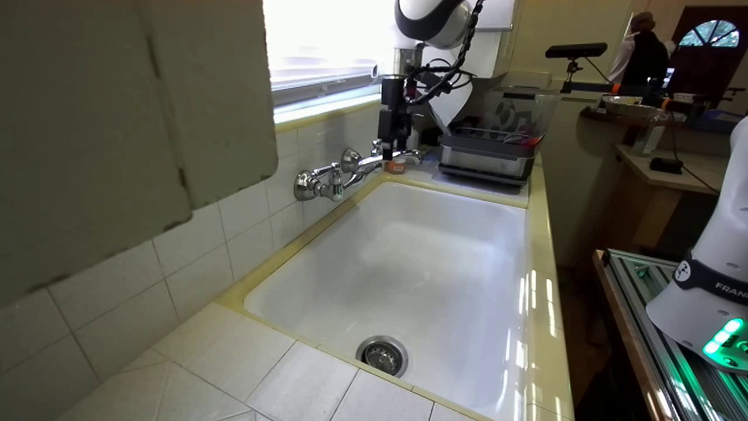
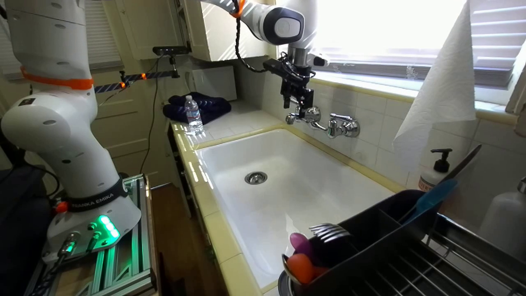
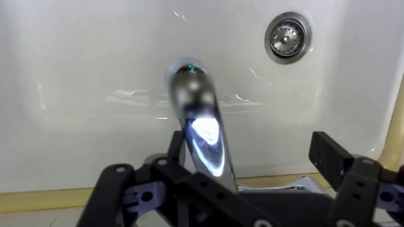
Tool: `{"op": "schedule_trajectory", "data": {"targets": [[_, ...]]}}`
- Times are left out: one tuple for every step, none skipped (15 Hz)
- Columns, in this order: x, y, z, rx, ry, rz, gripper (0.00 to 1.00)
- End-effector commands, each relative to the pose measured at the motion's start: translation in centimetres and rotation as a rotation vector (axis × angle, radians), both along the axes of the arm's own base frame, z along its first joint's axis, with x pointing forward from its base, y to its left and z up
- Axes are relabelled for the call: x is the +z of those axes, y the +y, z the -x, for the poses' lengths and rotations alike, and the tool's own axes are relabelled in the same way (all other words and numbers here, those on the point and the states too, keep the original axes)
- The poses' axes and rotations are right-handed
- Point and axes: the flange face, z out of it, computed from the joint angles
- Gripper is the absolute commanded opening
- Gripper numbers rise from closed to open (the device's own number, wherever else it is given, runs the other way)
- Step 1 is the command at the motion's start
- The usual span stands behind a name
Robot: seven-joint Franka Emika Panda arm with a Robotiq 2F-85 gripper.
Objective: Push the faucet handle on the left backwards then push the faucet to the right.
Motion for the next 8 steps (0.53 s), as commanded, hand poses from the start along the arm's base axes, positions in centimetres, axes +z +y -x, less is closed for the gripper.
{"op": "schedule_trajectory", "data": {"targets": [[-0.3,1.3,-0.9,-0.050,0.055,-0.055,1.00],[-0.4,1.2,-1.2,-0.066,0.052,-0.051,1.00],[-0.5,1.3,-1.5,-0.079,0.049,-0.061,1.00],[-0.6,1.5,-1.7,-0.093,0.047,-0.065,1.00],[-0.7,1.6,-2.0,-0.107,0.044,-0.071,1.00],[-0.7,1.8,-2.3,-0.126,0.041,-0.079,1.00],[-0.7,1.9,-2.5,-0.138,0.043,-0.081,1.00],[-0.7,2.0,-2.6,-0.143,0.045,-0.077,1.00]]}}
